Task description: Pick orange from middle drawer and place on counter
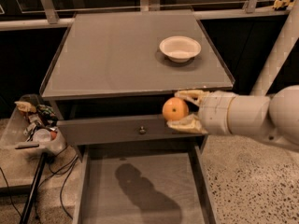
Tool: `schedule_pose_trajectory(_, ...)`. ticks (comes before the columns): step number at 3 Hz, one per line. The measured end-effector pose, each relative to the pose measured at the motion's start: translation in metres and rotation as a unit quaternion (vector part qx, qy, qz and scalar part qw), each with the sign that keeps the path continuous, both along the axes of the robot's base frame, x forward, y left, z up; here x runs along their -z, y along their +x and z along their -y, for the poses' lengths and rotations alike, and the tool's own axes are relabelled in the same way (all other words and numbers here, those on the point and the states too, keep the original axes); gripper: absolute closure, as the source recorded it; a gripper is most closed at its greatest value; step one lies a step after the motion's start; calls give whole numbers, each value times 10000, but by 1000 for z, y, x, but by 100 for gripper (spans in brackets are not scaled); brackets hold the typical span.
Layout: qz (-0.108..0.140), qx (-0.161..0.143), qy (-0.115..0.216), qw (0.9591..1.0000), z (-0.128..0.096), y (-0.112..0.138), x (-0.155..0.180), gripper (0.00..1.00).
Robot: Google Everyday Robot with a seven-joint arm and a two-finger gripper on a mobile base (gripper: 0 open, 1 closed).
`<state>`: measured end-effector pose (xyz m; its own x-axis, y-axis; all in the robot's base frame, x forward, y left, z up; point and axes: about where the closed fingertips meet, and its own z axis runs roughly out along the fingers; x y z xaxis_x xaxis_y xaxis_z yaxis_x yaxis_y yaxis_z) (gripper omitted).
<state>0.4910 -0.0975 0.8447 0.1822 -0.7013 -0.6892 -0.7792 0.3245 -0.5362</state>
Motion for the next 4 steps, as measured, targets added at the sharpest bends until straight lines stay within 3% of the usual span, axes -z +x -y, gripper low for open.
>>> schedule_pose_trajectory(1,402,-199,129,9989,3,11,-55,100)
schedule_pose_trajectory(3,515,-333,95,9981,-7,20,-61,100)
schedule_pose_trajectory(4,806,-644,86,9946,-28,54,-83,100)
